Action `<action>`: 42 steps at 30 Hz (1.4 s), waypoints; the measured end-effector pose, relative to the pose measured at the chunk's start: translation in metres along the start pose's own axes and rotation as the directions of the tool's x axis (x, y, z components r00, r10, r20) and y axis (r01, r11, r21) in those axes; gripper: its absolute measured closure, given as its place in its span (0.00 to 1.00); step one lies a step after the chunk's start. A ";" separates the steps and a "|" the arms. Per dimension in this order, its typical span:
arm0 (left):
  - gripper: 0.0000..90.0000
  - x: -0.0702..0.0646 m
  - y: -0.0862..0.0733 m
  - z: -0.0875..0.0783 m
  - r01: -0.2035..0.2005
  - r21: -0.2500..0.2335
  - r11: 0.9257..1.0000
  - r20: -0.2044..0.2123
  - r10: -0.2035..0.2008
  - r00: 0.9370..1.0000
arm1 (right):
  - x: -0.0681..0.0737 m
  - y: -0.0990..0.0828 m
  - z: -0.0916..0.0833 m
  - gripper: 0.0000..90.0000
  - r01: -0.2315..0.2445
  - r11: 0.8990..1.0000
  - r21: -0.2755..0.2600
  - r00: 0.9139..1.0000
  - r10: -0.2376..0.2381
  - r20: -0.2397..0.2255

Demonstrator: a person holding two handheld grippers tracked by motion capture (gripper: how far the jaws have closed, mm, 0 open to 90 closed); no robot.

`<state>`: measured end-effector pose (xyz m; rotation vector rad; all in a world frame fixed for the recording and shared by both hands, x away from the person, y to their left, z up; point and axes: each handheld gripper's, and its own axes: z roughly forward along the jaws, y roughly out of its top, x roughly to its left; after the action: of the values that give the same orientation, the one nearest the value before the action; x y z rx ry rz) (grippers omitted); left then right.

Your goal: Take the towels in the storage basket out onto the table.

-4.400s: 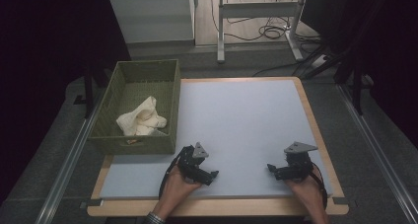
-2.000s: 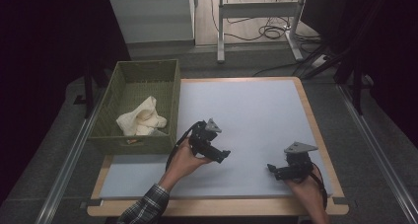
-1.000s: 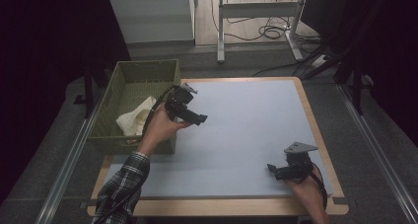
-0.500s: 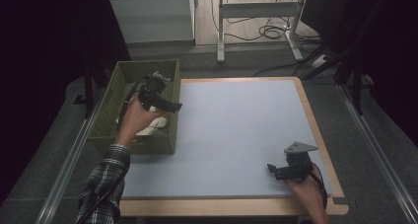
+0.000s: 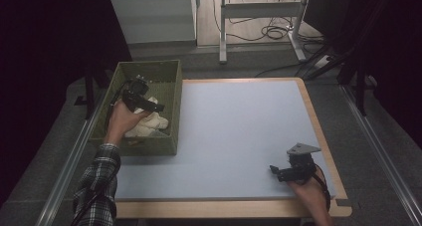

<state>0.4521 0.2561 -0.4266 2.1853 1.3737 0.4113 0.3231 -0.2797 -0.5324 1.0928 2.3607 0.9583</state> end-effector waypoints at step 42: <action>0.90 0.047 -0.024 0.072 0.098 0.380 0.920 -0.018 -0.099 0.995 | 0.000 0.000 0.000 0.06 -0.001 1.000 0.000 1.000 0.001 -0.001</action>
<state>0.4923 0.2877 -0.5001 2.4024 1.6690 0.1079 0.3231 -0.2797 -0.5324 1.0936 2.3606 0.9594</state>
